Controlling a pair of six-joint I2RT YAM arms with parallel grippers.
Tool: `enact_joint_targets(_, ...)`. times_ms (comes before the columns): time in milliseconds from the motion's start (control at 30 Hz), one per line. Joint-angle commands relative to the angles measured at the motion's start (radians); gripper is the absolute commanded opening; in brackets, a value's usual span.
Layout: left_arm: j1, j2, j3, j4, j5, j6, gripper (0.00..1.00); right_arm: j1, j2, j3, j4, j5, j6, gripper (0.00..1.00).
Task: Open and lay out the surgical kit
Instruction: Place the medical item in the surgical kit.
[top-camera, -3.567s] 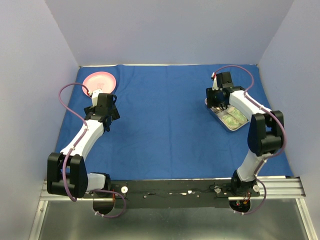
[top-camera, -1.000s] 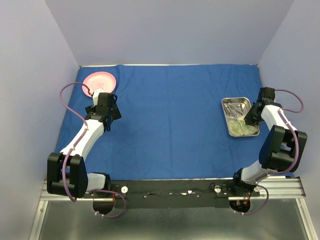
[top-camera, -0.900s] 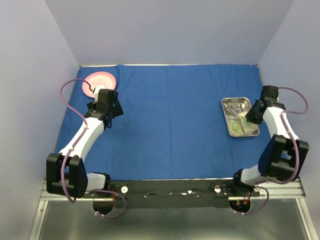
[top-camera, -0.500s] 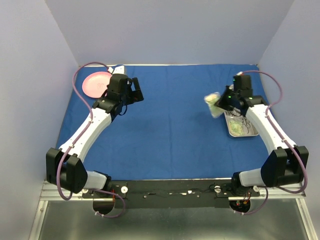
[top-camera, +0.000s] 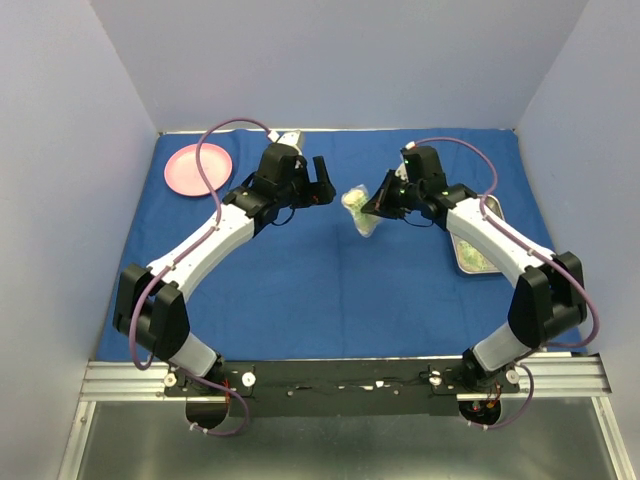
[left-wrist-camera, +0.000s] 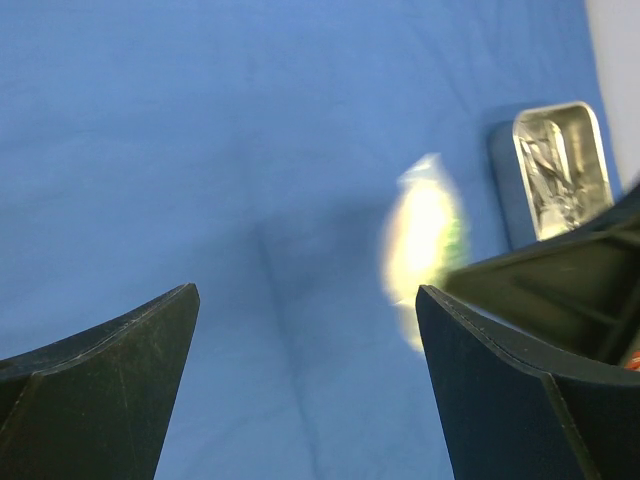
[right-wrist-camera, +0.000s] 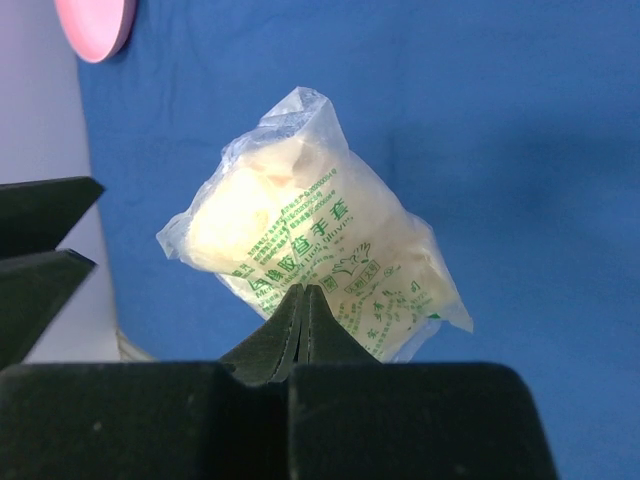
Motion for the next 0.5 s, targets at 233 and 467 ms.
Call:
enact_joint_targets(233, -0.042, 0.124, 0.070, 0.034, 0.080, -0.071, 0.78, 0.064, 0.086, 0.081, 0.068, -0.076, 0.032, 0.01)
enact_joint_targets(467, -0.041, 0.152, 0.099, 0.016, 0.054, -0.057, 0.24, 0.070, 0.112, 0.105, 0.049, -0.087, -0.003, 0.01)
